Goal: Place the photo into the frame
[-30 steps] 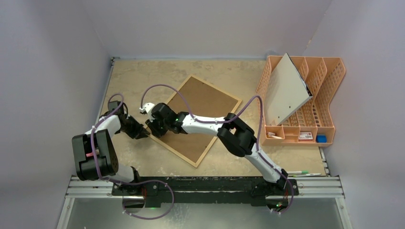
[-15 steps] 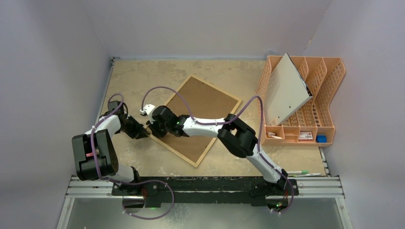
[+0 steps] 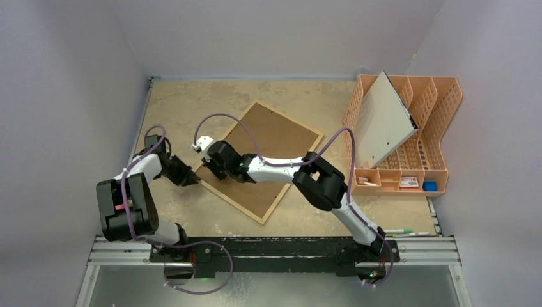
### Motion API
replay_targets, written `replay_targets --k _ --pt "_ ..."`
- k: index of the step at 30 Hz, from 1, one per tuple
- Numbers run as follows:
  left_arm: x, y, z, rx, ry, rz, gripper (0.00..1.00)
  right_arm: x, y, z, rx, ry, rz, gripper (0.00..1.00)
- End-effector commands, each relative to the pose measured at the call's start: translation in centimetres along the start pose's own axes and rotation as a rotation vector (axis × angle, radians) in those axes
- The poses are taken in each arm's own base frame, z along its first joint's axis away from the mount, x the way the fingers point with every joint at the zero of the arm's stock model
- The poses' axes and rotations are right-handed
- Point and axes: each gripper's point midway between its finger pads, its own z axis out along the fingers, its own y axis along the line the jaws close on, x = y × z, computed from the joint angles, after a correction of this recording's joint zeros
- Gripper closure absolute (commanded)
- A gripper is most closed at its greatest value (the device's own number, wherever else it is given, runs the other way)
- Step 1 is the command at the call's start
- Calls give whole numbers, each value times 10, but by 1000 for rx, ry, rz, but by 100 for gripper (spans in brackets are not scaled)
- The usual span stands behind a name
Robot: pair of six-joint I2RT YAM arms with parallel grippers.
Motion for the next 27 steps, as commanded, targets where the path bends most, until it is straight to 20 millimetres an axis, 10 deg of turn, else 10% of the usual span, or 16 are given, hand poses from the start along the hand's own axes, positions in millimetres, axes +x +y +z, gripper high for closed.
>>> replay_targets --k 1,6,27 --pt "2 37 10 -164 -6 -2 100 98 -34 -10 94 320 -19 81" --pt "3 36 12 -150 6 -1 100 64 -9 -12 -37 249 10 64" --pt "5 34 14 -139 17 1 100 77 31 -4 -102 299 -10 27"
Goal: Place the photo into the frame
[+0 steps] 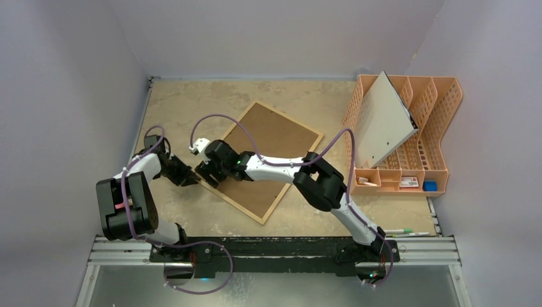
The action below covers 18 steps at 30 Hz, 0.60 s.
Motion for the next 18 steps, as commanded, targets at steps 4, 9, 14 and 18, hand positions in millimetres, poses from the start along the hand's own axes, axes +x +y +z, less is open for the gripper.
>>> replay_targets --k 4,9,14,18 --pt "4 35 13 -145 2 6 100 80 12 16 -15 267 31 26" --pt "6 36 13 -145 7 5 100 86 16 20 -20 291 30 25" --pt "6 36 13 -145 7 5 100 93 14 23 3 326 26 26" --pt "4 36 13 -150 0 2 100 109 12 24 28 373 3 29"
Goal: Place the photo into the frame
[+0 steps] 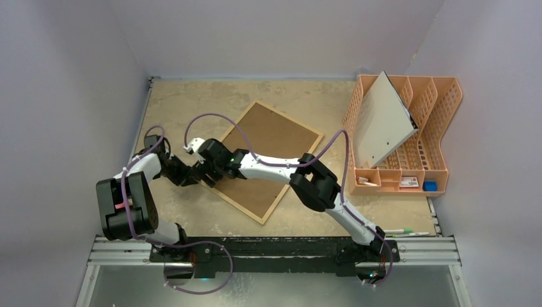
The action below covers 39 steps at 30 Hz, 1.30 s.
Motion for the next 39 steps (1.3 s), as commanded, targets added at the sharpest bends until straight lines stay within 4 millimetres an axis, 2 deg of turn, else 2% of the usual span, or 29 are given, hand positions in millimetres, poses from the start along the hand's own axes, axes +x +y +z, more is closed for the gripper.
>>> replay_targets --k 1,14,22,27,31,35,39 --pt "4 37 13 -151 -2 2 100 117 9 24 14 331 -9 29" --pt "3 40 -2 -165 -92 -65 100 212 6 27 23 643 -44 33" --pt "3 22 -5 -65 -88 -77 100 251 18 21 -38 768 15 38" --pt "-1 16 -8 -43 -89 -80 100 287 28 13 -98 901 67 46" --pt "-2 18 -12 -54 -105 -78 100 316 26 4 -99 995 93 54" --pt "-4 19 -17 -66 -119 -66 100 325 11 3 -45 1028 116 68" --pt "-6 20 -21 -81 -134 -51 100 310 -6 9 3 980 203 77"
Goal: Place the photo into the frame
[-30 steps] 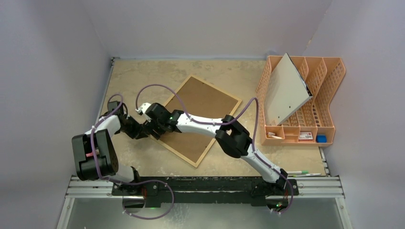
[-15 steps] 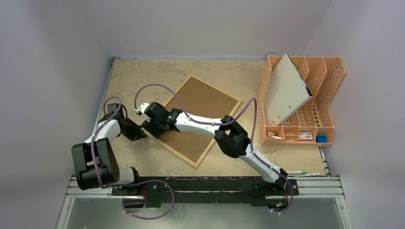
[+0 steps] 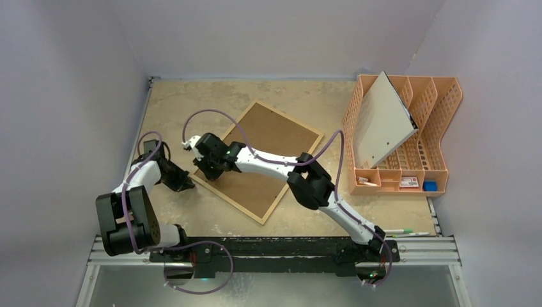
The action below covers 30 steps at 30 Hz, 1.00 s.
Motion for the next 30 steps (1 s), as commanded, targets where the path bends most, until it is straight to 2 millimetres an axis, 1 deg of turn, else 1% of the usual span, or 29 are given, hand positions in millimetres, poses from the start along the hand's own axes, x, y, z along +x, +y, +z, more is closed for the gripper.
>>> replay_targets --k 1,5,6,8,10,11,13,14,16,19,20,22,23,24,26,27,28,30 --pt "-9 2 -10 -13 -46 18 100 269 -34 37 88 779 218 78" --pt "-9 1 -10 -10 -42 23 100 239 -45 37 101 684 267 82" --pt "-9 -1 -11 -3 -41 26 100 228 -49 37 107 649 269 82" --pt "-10 -4 -12 14 -41 31 100 198 -55 32 129 558 281 79" --pt "-10 -10 -13 45 -39 45 100 159 -63 24 137 451 294 75" --pt "-9 -12 -14 56 -36 49 100 136 -69 17 151 387 305 74" --pt "-9 -16 -14 77 -30 54 97 90 -85 0 171 262 341 69" --pt "-9 -17 -15 80 -31 52 95 63 -97 -15 195 184 362 68" --pt "-11 -17 -15 77 -41 48 93 24 -122 -40 234 56 406 66" --pt "-18 -19 -18 68 -70 46 93 -24 -165 -79 299 -127 439 65" --pt "-22 -20 -20 68 -83 48 93 -34 -182 -92 338 -168 440 63" --pt "-28 -23 -23 71 -105 51 93 -46 -219 -116 441 -235 462 56" --pt "-30 -25 -24 76 -114 51 91 -48 -239 -126 487 -255 482 52" --pt "-31 -27 -24 82 -118 51 88 -49 -253 -133 527 -266 495 46" --pt "-32 -29 -24 90 -120 54 76 -39 -292 -146 635 -267 548 33" --pt "-32 -30 -24 94 -119 56 69 -34 -308 -152 678 -264 573 26" --pt "-32 -30 -24 97 -119 56 62 -28 -323 -158 716 -261 600 19" --pt "-33 -30 -24 100 -125 60 47 -19 -346 -170 746 -271 651 11"
